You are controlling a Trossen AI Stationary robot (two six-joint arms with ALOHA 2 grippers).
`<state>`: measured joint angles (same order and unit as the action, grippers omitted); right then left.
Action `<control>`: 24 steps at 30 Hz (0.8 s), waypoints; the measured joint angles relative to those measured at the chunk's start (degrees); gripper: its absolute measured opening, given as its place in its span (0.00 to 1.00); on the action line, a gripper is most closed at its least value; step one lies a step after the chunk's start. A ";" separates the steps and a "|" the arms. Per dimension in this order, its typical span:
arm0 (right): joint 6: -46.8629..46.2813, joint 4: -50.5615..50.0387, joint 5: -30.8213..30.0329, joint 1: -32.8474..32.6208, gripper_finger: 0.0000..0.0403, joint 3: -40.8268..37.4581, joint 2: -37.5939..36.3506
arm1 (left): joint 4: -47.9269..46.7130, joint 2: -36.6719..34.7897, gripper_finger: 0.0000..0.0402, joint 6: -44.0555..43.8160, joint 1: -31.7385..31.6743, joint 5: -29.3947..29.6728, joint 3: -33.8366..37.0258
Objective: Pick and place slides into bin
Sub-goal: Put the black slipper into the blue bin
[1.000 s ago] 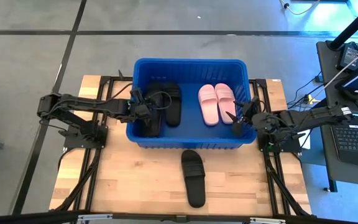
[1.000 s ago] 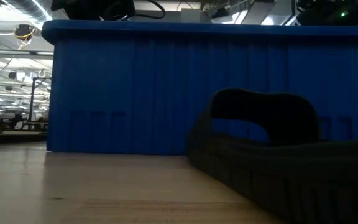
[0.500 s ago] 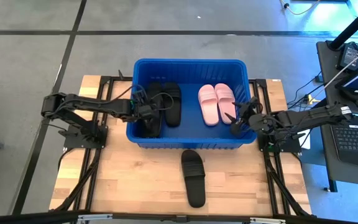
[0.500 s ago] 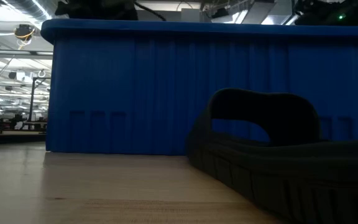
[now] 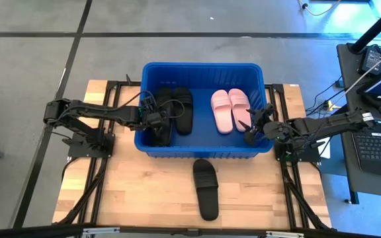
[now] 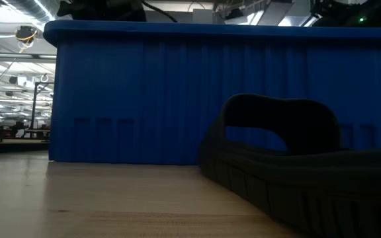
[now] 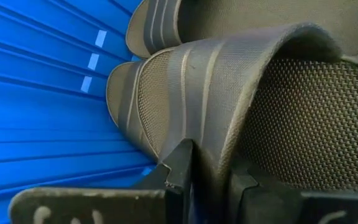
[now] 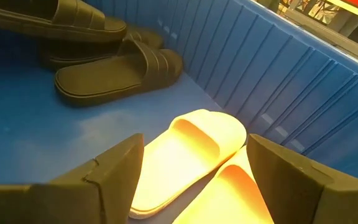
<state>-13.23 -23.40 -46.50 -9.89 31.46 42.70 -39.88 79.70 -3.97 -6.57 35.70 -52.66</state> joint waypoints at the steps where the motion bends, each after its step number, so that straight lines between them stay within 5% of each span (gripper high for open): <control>1: 0.00 0.00 0.00 0.00 0.71 0.00 0.02 | 0.02 0.00 0.12 0.00 -0.02 -0.14 0.00; 18: 0.20 -0.04 0.00 0.00 0.71 0.00 0.00 | -0.49 0.02 0.57 -0.77 -0.02 -2.94 -0.61; 24: 0.20 -0.04 0.00 0.00 0.71 0.00 0.00 | -2.58 0.07 0.64 -2.75 -0.02 -4.80 -4.54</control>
<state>-13.04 -23.44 -46.50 -9.89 31.46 42.70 -42.46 79.77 -6.72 -6.59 30.90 -57.20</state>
